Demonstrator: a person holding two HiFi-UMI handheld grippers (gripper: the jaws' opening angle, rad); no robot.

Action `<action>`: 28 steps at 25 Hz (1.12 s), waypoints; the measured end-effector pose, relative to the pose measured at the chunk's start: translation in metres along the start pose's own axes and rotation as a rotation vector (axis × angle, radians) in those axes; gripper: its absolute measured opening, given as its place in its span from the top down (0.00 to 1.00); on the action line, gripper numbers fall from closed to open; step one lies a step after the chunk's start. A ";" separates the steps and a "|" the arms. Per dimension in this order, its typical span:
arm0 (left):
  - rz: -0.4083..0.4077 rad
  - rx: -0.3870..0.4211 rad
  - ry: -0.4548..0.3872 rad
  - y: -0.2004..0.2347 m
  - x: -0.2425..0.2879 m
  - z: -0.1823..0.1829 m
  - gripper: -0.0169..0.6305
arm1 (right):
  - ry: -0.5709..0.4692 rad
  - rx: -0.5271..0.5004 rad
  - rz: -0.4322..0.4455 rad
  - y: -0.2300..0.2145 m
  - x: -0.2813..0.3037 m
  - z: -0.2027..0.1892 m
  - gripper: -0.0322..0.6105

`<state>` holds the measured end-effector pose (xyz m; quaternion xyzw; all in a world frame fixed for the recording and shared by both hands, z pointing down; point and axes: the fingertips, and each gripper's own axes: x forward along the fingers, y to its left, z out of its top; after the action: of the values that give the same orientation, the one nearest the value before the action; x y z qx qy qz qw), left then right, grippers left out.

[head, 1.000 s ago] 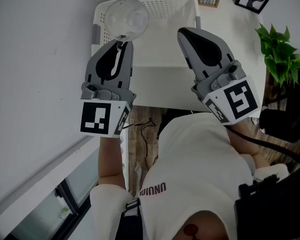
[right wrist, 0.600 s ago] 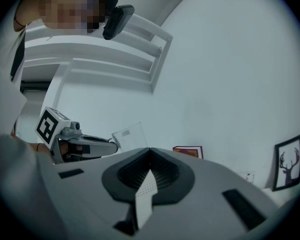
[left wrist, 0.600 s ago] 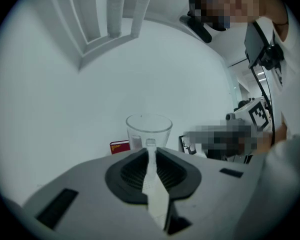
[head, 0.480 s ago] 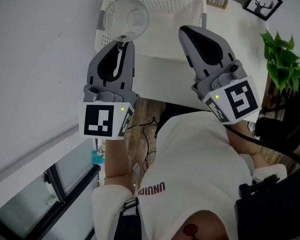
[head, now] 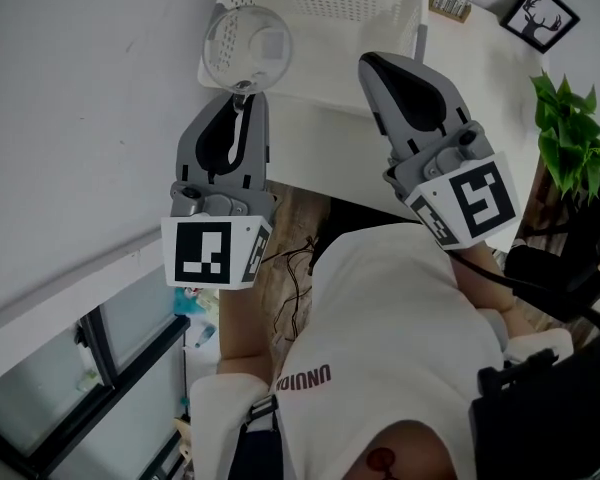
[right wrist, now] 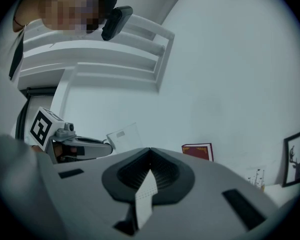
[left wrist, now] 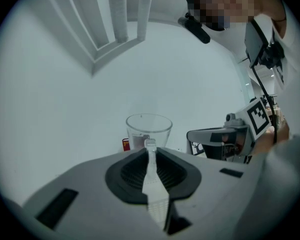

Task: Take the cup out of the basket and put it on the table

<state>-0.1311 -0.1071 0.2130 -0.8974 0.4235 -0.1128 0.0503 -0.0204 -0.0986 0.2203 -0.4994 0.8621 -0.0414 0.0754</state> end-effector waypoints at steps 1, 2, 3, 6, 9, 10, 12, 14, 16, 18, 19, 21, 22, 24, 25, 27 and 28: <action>0.009 0.004 0.002 0.000 -0.002 -0.001 0.91 | 0.001 0.002 0.002 0.000 0.000 0.000 0.92; 0.018 0.006 0.003 0.001 -0.005 -0.001 0.91 | 0.003 0.003 0.003 0.000 0.000 -0.001 0.92; 0.028 0.005 0.003 0.001 -0.007 -0.002 0.91 | 0.004 0.004 0.006 0.001 0.000 -0.001 0.92; 0.056 -0.014 0.002 0.003 -0.014 -0.005 0.91 | 0.006 0.006 0.018 0.004 0.001 -0.002 0.92; 0.082 -0.037 -0.005 0.004 -0.023 -0.009 0.91 | 0.009 0.009 0.034 0.009 0.000 -0.003 0.92; 0.092 -0.043 -0.006 0.003 -0.025 -0.011 0.91 | 0.010 0.010 0.038 0.010 0.000 -0.004 0.92; 0.112 -0.048 -0.004 0.002 -0.030 -0.013 0.91 | 0.012 0.013 0.044 0.010 -0.001 -0.005 0.92; 0.132 -0.054 -0.001 0.001 -0.034 -0.016 0.91 | 0.014 0.015 0.051 0.010 -0.001 -0.007 0.92; 0.157 -0.062 0.002 0.001 -0.040 -0.020 0.91 | 0.015 0.018 0.063 0.013 -0.002 -0.009 0.92; 0.185 -0.070 0.007 0.001 -0.046 -0.024 0.91 | 0.017 0.019 0.080 0.017 -0.001 -0.010 0.92; 0.197 -0.075 0.010 0.001 -0.049 -0.026 0.91 | 0.018 0.019 0.088 0.019 -0.001 -0.011 0.92; 0.219 -0.083 0.013 0.002 -0.054 -0.030 0.91 | 0.021 0.021 0.102 0.022 -0.001 -0.012 0.92; 0.228 -0.087 0.013 0.002 -0.057 -0.032 0.91 | 0.023 0.022 0.108 0.024 -0.001 -0.013 0.92; 0.246 -0.096 0.016 0.002 -0.061 -0.036 0.91 | 0.029 0.024 0.116 0.025 -0.002 -0.014 0.92; 0.255 -0.101 0.019 0.002 -0.062 -0.038 0.91 | 0.032 0.025 0.119 0.025 -0.002 -0.015 0.92; 0.270 -0.112 0.027 0.000 -0.064 -0.043 0.91 | 0.038 0.026 0.125 0.024 -0.003 -0.018 0.92; 0.278 -0.119 0.031 -0.001 -0.065 -0.046 0.91 | 0.040 0.026 0.128 0.025 -0.004 -0.019 0.92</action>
<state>-0.1818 -0.0564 0.2475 -0.8298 0.5503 -0.0931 0.0056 -0.0425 -0.0829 0.2354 -0.4411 0.8931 -0.0576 0.0672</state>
